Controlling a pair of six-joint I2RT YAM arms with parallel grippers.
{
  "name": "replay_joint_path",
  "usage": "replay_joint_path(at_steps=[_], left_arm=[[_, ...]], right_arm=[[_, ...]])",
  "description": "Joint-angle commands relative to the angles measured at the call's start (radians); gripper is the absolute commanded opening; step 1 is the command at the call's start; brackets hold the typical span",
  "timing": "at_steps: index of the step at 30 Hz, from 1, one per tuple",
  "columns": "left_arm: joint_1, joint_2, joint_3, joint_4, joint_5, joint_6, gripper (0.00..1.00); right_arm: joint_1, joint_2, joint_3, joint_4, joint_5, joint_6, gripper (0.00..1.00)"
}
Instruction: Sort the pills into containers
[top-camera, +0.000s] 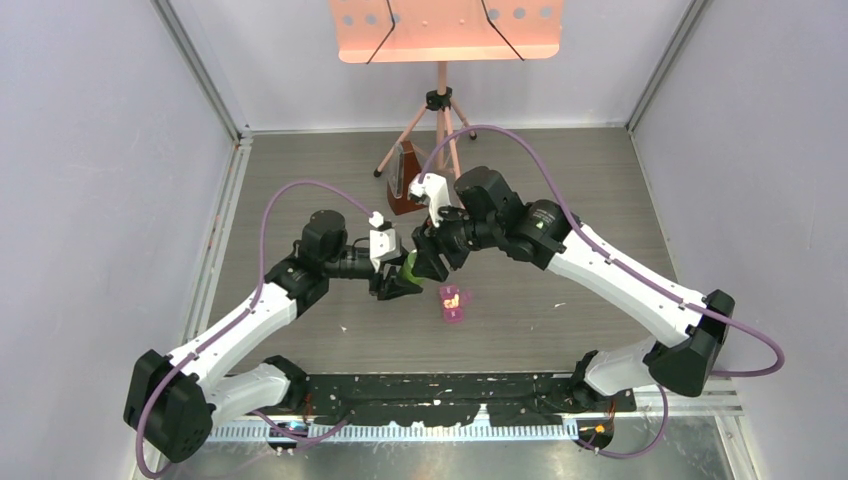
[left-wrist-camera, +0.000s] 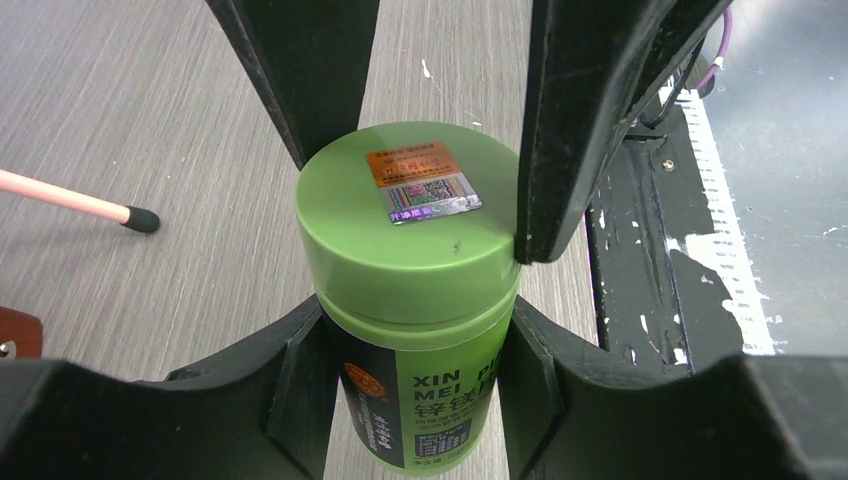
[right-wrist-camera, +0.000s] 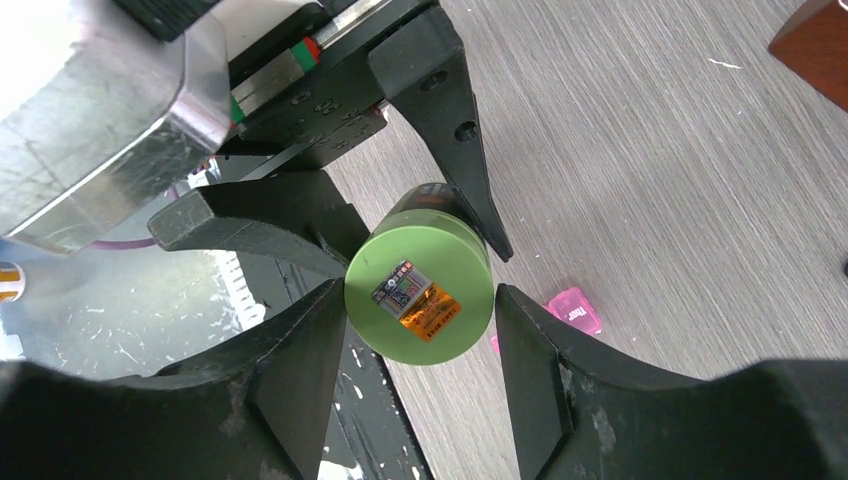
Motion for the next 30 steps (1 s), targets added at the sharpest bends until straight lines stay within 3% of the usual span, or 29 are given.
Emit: replay_joint_path(at_steps=[1, 2, 4, 7, 9, 12, 16, 17, 19, 20, 22, 26, 30], left_arm=[[0.008, -0.016, 0.051, 0.022, 0.039, 0.013, 0.00], [0.010, -0.017, 0.053, 0.021, 0.038, 0.014, 0.00], [0.013, -0.017, 0.055, 0.023, 0.029, 0.014, 0.00], [0.014, -0.019, 0.057, 0.023, -0.016, 0.015, 0.00], [0.015, -0.020, 0.058, 0.023, -0.064, 0.016, 0.00], [0.015, -0.017, 0.067, 0.021, -0.125, 0.022, 0.00], [0.015, -0.004, 0.096, -0.020, -0.166, 0.043, 0.00], [0.015, 0.001, 0.102, -0.025, -0.170, 0.046, 0.00], [0.015, 0.004, 0.104, -0.030, -0.178, 0.048, 0.00], [0.017, 0.006, 0.102, -0.030, -0.179, 0.047, 0.00], [0.018, 0.001, 0.097, -0.027, -0.181, 0.047, 0.00], [0.027, -0.003, 0.086, -0.012, -0.184, 0.036, 0.00], [0.032, -0.016, 0.069, 0.012, -0.179, 0.021, 0.00]], right_arm=[[0.008, 0.018, 0.036, 0.026, 0.028, 0.002, 0.63], [0.009, 0.022, 0.038, 0.028, 0.034, 0.012, 0.62], [0.010, 0.022, 0.038, 0.042, 0.067, 0.049, 0.50], [0.011, 0.032, 0.052, 0.047, 0.148, 0.135, 0.19], [0.019, 0.037, 0.063, 0.043, 0.237, 0.268, 0.07], [0.041, 0.058, 0.095, -0.020, 0.417, 0.436, 0.06], [0.084, 0.083, 0.092, -0.040, 0.527, 0.611, 0.05], [0.090, 0.081, 0.085, -0.027, 0.534, 0.634, 0.08], [0.099, 0.078, 0.068, 0.003, 0.530, 0.641, 0.33], [0.101, 0.075, 0.063, 0.012, 0.530, 0.637, 0.52], [0.101, 0.070, 0.056, 0.017, 0.535, 0.621, 0.69], [0.098, 0.076, 0.047, 0.017, 0.506, 0.605, 0.76], [0.098, 0.084, 0.024, 0.052, 0.465, 0.615, 0.77]])
